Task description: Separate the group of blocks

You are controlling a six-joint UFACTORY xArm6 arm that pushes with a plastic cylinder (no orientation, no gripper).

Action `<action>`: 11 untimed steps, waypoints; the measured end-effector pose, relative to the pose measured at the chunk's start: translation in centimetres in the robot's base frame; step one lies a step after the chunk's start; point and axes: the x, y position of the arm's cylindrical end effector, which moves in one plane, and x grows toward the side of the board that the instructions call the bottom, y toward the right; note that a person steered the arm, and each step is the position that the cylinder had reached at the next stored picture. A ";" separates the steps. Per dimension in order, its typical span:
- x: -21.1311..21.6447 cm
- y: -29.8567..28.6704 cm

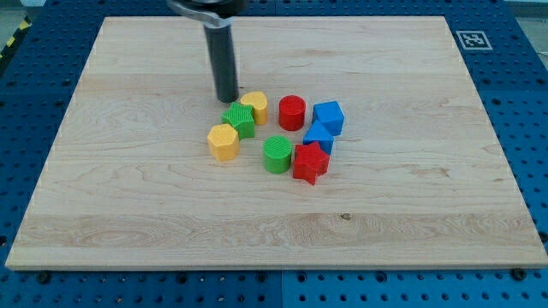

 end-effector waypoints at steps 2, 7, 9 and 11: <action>3.9 5.1; 11.7 6.1; 13.3 6.2; 14.0 5.5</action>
